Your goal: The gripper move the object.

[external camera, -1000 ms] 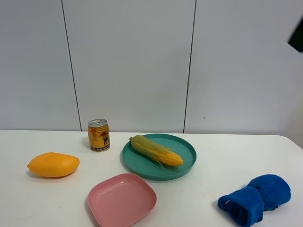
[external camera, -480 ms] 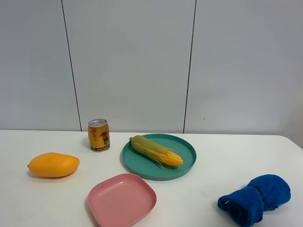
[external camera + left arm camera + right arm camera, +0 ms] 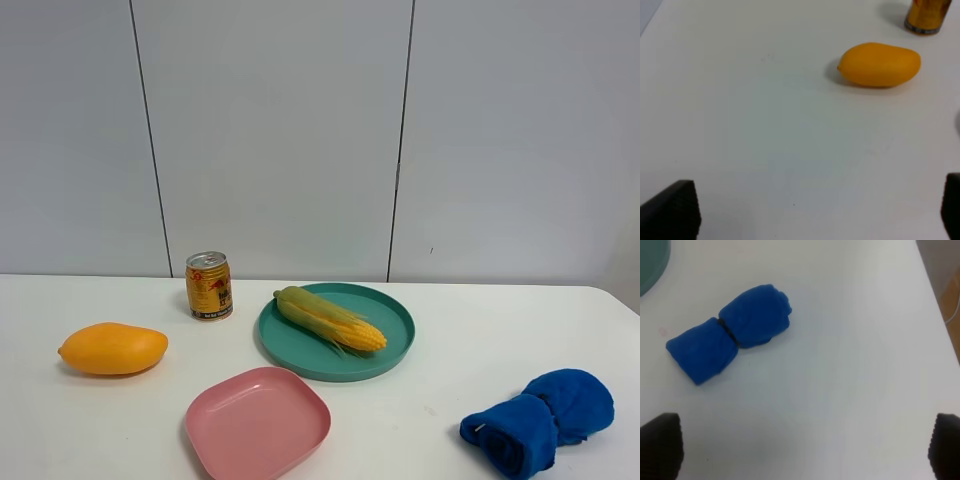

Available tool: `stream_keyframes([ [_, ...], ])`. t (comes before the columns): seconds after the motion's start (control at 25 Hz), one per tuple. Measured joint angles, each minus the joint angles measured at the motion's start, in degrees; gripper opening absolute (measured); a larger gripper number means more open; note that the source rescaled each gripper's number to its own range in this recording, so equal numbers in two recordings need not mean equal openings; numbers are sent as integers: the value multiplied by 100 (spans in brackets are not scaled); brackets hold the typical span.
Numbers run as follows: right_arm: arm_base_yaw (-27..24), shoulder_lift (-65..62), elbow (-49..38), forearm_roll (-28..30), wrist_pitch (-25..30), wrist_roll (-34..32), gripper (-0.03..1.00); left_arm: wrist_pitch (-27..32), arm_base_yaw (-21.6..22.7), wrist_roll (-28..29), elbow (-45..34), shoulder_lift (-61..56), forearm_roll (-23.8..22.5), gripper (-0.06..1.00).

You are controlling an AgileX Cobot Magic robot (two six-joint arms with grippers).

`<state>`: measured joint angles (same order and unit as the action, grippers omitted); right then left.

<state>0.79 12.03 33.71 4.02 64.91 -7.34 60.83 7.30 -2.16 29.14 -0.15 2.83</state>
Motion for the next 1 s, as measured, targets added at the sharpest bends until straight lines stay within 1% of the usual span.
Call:
stream_keyframes([
  [0.16,0,-390,-184,17,-122,21,100,0,0,0,0,0,0,100],
  [0.4,0,-551,-479,-25,-420,303,100,0,0,0,0,0,0,100],
  [0.76,0,-757,-571,-102,-437,618,100,0,0,0,0,0,0,100],
  [1.0,0,-1027,-589,-97,-431,638,100,0,0,0,0,0,0,100],
])
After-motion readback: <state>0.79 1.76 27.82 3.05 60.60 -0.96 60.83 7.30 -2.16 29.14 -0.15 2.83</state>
